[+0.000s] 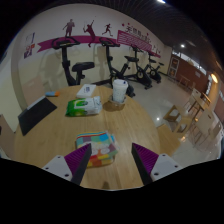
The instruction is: Fold towel
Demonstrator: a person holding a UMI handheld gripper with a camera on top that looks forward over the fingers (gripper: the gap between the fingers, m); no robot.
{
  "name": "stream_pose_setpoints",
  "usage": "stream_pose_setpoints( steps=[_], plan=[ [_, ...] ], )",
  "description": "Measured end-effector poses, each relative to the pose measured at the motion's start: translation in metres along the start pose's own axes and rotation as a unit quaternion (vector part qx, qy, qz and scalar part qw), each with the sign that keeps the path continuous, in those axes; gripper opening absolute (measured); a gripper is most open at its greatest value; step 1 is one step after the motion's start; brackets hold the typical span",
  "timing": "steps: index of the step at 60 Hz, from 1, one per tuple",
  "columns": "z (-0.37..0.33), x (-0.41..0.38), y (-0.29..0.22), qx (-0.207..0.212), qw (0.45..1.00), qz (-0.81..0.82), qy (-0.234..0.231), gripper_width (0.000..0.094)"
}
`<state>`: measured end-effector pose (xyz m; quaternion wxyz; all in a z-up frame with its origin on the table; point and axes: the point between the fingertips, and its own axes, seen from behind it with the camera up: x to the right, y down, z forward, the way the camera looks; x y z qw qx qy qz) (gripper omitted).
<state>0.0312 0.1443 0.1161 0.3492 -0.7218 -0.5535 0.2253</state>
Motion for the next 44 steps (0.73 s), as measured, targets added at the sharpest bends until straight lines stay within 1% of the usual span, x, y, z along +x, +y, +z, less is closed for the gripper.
stream_pose_setpoints(
  steps=[8,17,29,32,36,39,44],
  plan=[
    [-0.085,-0.004,0.008,-0.013,1.0,0.007,0.001,0.0852],
    [-0.144,-0.02,0.026,-0.021,1.0,0.018,-0.015,0.0855],
    [-0.163,-0.028,0.029,-0.004,1.0,0.012,-0.026,0.0856],
    [-0.164,-0.027,0.028,0.0,1.0,0.007,-0.025,0.0856],
    [-0.163,-0.025,0.03,-0.007,1.0,0.01,-0.022,0.0861],
    [-0.163,-0.022,0.029,0.0,1.0,0.011,-0.016,0.0858],
    [-0.164,-0.024,0.027,0.006,1.0,0.01,-0.018,0.0854]
  ],
)
